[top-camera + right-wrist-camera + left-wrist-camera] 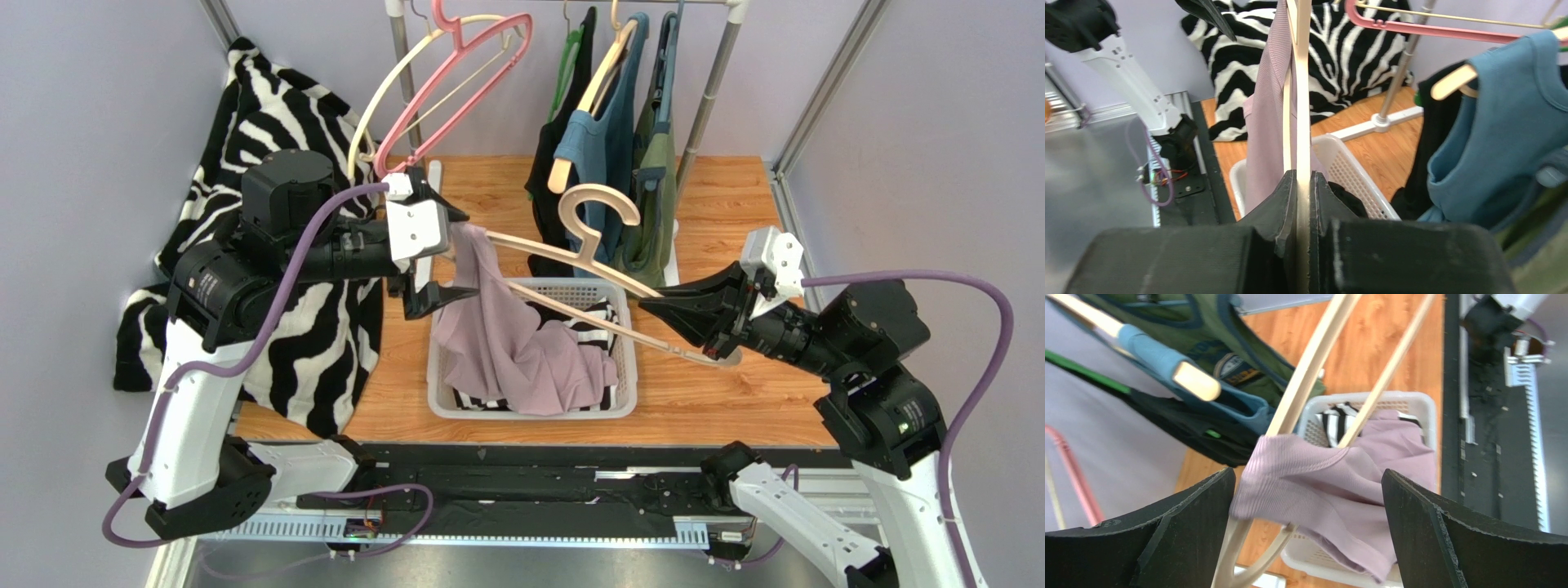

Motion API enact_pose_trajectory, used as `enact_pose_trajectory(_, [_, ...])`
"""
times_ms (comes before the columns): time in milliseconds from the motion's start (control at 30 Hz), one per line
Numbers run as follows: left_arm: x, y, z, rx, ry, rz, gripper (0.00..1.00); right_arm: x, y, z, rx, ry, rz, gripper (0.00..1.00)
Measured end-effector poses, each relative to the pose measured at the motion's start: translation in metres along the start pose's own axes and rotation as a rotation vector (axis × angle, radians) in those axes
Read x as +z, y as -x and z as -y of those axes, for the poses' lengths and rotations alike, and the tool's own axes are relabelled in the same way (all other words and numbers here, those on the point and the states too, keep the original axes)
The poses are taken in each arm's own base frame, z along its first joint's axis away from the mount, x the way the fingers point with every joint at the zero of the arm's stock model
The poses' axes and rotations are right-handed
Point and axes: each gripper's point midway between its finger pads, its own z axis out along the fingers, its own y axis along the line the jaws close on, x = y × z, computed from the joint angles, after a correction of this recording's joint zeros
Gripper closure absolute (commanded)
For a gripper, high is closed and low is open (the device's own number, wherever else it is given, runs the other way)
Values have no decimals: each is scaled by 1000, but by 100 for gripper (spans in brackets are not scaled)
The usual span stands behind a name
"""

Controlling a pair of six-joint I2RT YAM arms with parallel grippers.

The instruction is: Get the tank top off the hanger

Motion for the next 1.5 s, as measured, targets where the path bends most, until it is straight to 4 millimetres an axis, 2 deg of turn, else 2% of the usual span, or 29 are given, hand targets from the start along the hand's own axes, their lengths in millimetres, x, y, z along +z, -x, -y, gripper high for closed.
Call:
enact_pose_trajectory(233, [0,8,-28,5,129,8,2,-20,-3,10,-18,-134,5,100])
enact_pose_trajectory(467, [-7,12,-36,-14,204,29,2,-32,-15,13,-12,-202,-11,100])
enact_pose_trajectory(533, [-4,6,-32,-46,195,29,1,-32,-18,14,-11,-211,-13,100])
enact_pose_trajectory(700, [22,-32,-11,-174,96,-29,1,-32,-20,18,-7,-227,-18,100])
enact_pose_trajectory(800, [41,-55,-10,-238,58,-85,1,-32,-20,19,-8,-232,-16,100])
enact_pose_trajectory(967, [54,-67,-15,-274,52,-118,3,-31,-23,20,-4,-232,-18,100])
enact_pose_trajectory(1100, [58,-69,-20,-280,61,-127,20,-31,-23,18,-5,-225,-14,100])
enact_pose_trajectory(1333, [64,-67,-20,-280,43,-118,33,-35,-18,12,-8,-209,6,100])
enact_pose_trajectory(1400, [65,-67,-19,-283,37,-116,70,-34,-18,10,-5,-201,9,100])
enact_pose_trajectory(1433, [66,-66,-19,-281,31,-114,92,-34,-18,9,-3,-198,9,100])
enact_pose_trajectory(1467, [66,-64,-18,-292,25,-109,100,-34,-18,9,0,-194,10,100])
enact_pose_trajectory(1500, [66,-62,-16,-293,15,-102,100,-34,-17,8,0,-192,11,100])
